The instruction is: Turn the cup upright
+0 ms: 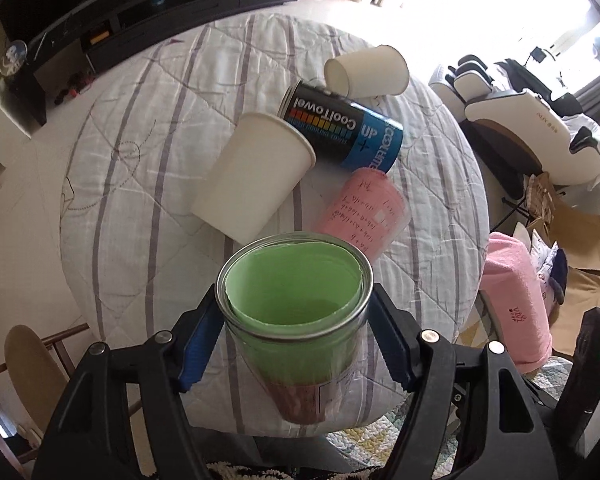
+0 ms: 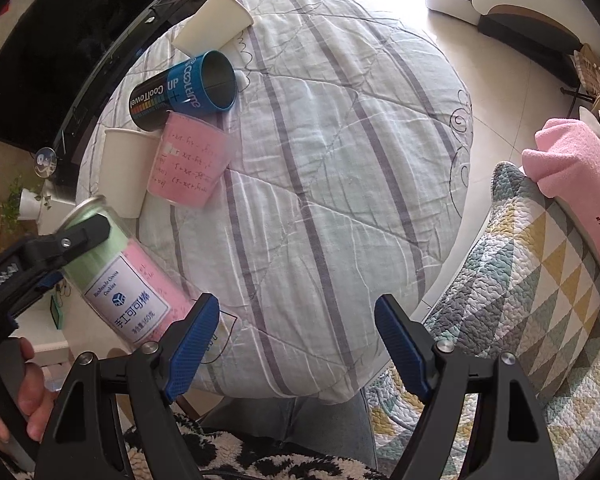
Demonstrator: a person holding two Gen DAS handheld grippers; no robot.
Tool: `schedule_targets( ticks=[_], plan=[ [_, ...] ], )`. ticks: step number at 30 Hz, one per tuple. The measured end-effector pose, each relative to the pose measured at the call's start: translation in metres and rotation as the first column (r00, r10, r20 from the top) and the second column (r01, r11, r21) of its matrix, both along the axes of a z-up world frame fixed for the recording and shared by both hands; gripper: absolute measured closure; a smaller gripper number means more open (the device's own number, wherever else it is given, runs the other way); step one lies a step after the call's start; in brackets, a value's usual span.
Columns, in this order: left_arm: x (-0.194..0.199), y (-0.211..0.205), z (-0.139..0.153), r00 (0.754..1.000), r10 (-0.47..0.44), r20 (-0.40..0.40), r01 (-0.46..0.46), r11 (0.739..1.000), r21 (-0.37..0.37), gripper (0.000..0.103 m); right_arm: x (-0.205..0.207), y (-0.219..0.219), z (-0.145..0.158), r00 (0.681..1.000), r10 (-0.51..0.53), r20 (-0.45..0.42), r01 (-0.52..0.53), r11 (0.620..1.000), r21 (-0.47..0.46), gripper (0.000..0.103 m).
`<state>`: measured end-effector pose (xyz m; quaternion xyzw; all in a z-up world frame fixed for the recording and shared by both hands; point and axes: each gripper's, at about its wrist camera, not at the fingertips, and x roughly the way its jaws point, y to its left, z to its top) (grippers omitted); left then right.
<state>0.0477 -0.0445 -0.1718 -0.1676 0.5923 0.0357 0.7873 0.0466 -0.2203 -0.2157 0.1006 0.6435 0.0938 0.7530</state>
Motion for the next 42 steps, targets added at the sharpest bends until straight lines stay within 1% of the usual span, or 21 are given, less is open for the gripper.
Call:
schedule_targets(
  ticks=[5,7,9,11,12,15,16,18,20,22,34,42],
  plan=[
    [0.002,-0.003,0.017,0.998,-0.03,0.048,0.028,0.999,0.034,0.032,-0.004,0.004,0.002,1.0,-0.01,0.01,0.01,1.0,0.018,0.022],
    [0.002,-0.006,0.02,0.996,-0.057,0.067,0.053,0.997,0.061,0.032,-0.007,0.005,0.003,1.0,-0.016,0.013,0.016,1.0,0.023,0.022],
    [0.003,-0.008,0.018,0.996,-0.073,0.057,0.069,0.995,0.078,0.032,-0.009,0.006,0.001,1.0,-0.026,0.009,0.025,0.999,0.028,0.022],
    [0.002,-0.009,0.011,0.995,-0.085,0.044,0.082,0.994,0.078,0.032,-0.011,0.006,-0.002,0.999,-0.035,-0.002,0.035,0.999,0.03,0.022],
    [0.0,-0.01,0.011,0.994,-0.095,0.052,0.091,0.994,0.066,0.032,-0.012,0.006,-0.003,0.999,-0.04,-0.007,0.04,0.999,0.03,0.022],
    [0.0,-0.018,0.01,0.989,-0.132,0.073,0.126,0.989,0.081,0.031,-0.015,0.006,-0.005,0.999,-0.047,-0.012,0.048,0.998,0.028,0.022],
    [0.001,-0.019,0.008,0.988,-0.139,0.066,0.135,0.989,0.063,0.03,-0.015,0.005,-0.005,0.999,-0.049,-0.013,0.05,0.998,0.028,0.022],
    [0.001,-0.02,0.002,0.989,-0.144,0.044,0.143,0.989,0.022,0.027,-0.016,0.005,-0.005,0.999,-0.052,-0.015,0.053,0.998,0.026,0.022],
    [0.0,-0.019,-0.003,0.989,-0.143,0.027,0.143,0.99,-0.002,0.015,-0.017,0.005,-0.004,0.998,-0.056,-0.012,0.056,0.998,0.024,0.022],
    [-0.001,-0.018,-0.004,0.99,-0.137,0.025,0.138,0.99,-0.012,0.014,-0.017,0.004,-0.004,0.998,-0.06,-0.014,0.06,0.998,0.023,0.022],
    [-0.005,-0.024,0.008,0.986,-0.157,0.05,0.155,0.987,0.027,0.013,-0.018,0.002,0.002,0.998,-0.066,0.001,0.066,0.998,0.015,0.022],
    [-0.015,-0.021,0.032,0.984,-0.152,0.095,0.148,0.988,0.049,0.009,-0.024,0.0,0.024,0.996,-0.07,0.061,0.069,0.998,0.008,0.022]
  ],
)
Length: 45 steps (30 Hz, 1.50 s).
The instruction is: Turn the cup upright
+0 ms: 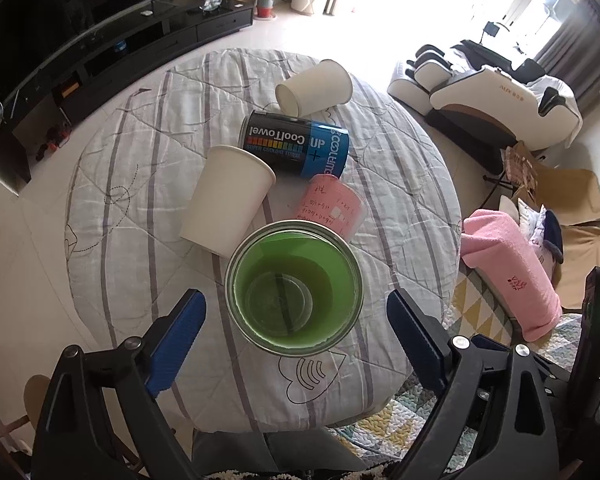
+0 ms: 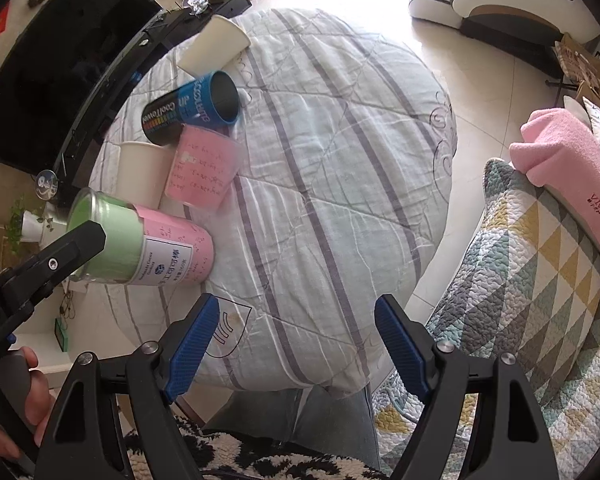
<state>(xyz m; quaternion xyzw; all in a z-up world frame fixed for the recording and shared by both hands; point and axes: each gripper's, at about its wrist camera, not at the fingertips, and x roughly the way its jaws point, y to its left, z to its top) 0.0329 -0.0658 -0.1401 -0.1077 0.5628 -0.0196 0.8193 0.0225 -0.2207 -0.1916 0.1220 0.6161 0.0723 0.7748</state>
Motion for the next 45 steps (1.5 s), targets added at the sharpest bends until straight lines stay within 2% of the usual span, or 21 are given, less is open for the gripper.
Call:
schedule_targets(
  ticks=[15,23,36,45],
  plan=[
    [-0.044,0.018,0.055,0.992,0.029,0.12,-0.034,0.999,0.038,0.008,-0.025,0.004,0.058,0.986,0.023,0.164,-0.023,1.0,-0.004,0.022],
    [-0.065,0.033,0.076,0.982,-0.013,0.186,-0.001,0.997,0.077,0.007,-0.045,0.019,0.081,0.974,0.014,0.228,-0.008,1.0,-0.027,0.022],
    [-0.088,0.054,0.089,0.965,-0.081,0.25,0.058,0.994,0.097,0.004,-0.076,0.052,0.105,0.949,-0.007,0.314,0.033,0.997,-0.076,0.022],
    [-0.097,0.057,0.101,0.951,-0.104,0.29,0.078,0.992,0.1,0.004,-0.093,0.057,0.12,0.928,-0.024,0.372,0.067,0.993,-0.102,0.022]
  ],
)
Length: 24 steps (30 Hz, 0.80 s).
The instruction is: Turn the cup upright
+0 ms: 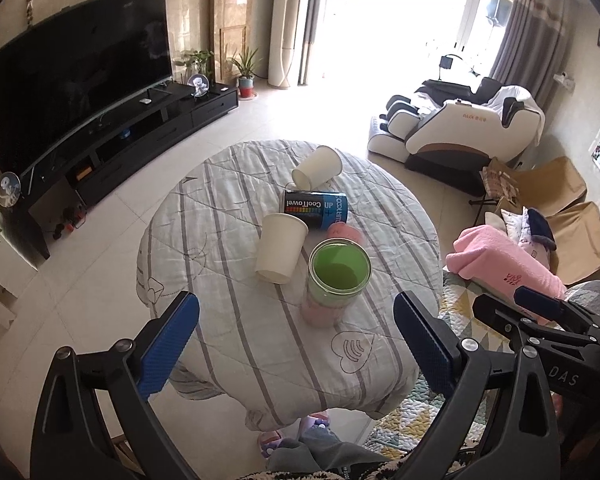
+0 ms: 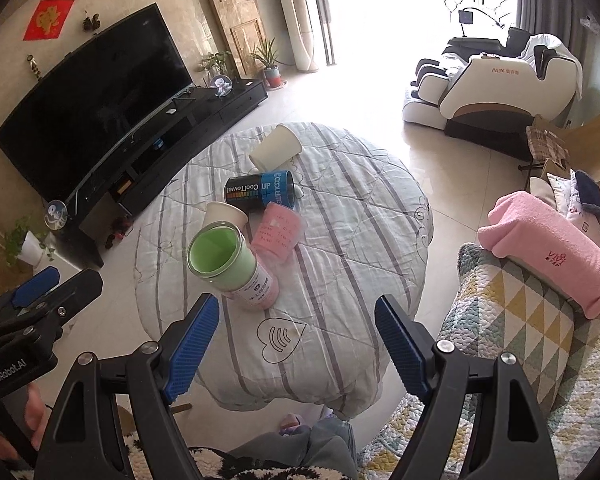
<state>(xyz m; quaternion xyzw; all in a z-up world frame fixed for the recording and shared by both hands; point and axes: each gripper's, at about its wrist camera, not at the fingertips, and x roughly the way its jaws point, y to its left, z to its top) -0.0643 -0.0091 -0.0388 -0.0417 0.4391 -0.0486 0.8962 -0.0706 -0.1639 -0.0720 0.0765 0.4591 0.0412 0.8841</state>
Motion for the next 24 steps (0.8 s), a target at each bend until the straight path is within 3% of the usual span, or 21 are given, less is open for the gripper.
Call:
schedule_targets(
  ticks=[10,24],
  plan=[
    [-0.01,-0.006,0.03,0.989,-0.008,0.147,0.004,1.0,0.024,0.004,-0.01,-0.01,0.028,0.992,-0.036,0.125,0.037,0.999,-0.003,0.021],
    [-0.013,-0.009,0.057,0.955,-0.03,0.294,0.016,0.999,0.05,0.0,-0.009,-0.007,0.038,0.981,-0.015,0.194,0.021,0.999,-0.029,0.021]
  ],
)
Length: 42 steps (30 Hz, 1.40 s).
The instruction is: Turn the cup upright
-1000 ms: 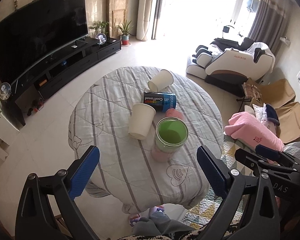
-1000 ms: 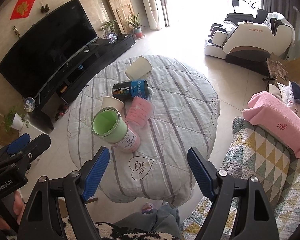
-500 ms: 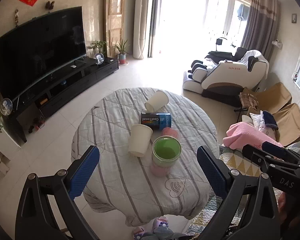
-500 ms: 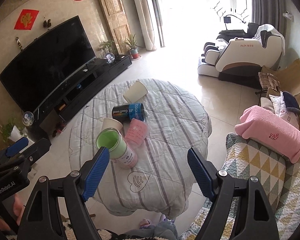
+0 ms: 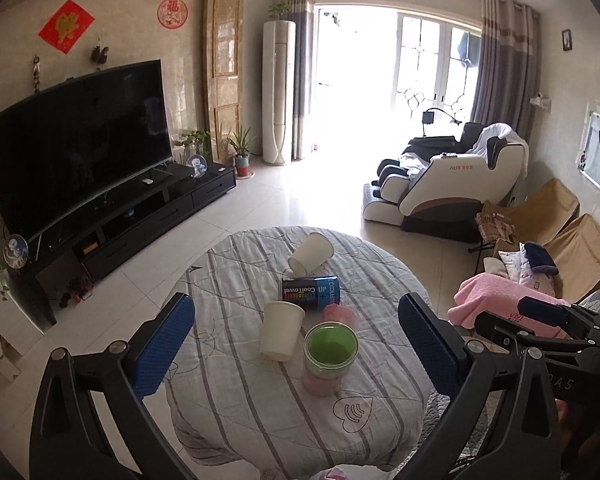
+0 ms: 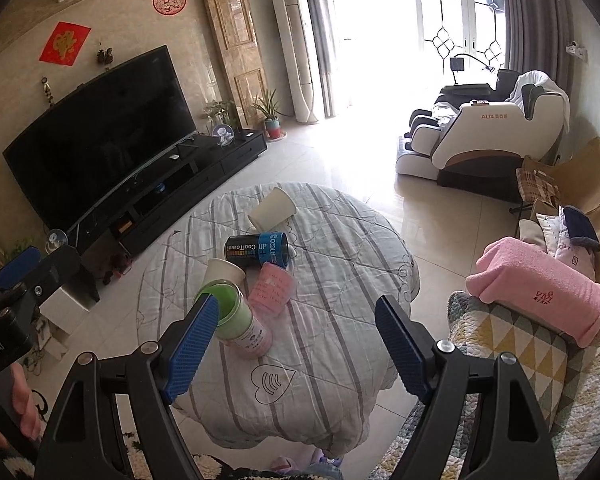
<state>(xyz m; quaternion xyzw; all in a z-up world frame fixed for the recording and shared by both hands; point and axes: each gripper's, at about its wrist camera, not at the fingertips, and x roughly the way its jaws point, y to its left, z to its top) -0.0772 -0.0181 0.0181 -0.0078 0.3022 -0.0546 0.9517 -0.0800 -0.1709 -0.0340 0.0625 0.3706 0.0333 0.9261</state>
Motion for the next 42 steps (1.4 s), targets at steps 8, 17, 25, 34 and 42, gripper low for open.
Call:
schedule_targets(
  ticks=[8,17,25,34,42],
  plan=[
    [-0.005,0.0,0.005,0.999,-0.002,0.036,0.001,1.0,0.01,0.0,-0.002,0.005,0.003,1.0,0.016,0.026,-0.015,1.0,-0.009,0.021],
    [-0.006,-0.003,0.006,0.999,0.009,0.051,-0.01,1.0,0.017,0.0,0.0,0.004,0.0,0.999,0.022,0.025,-0.022,1.0,-0.004,0.02],
    [-0.004,-0.006,0.007,0.999,0.011,0.046,-0.011,1.0,0.014,0.0,0.0,0.004,0.001,0.999,0.028,0.029,-0.027,1.0,-0.011,0.02],
    [-0.002,-0.01,0.009,0.999,0.007,0.051,-0.008,1.0,0.016,0.0,0.001,0.004,0.006,0.999,0.021,0.044,-0.02,1.0,-0.022,0.02],
    [-0.001,-0.009,0.009,0.999,0.008,0.049,-0.009,1.0,0.017,0.0,0.001,0.005,0.009,0.998,0.022,0.053,-0.021,0.999,-0.026,0.02]
  ],
)
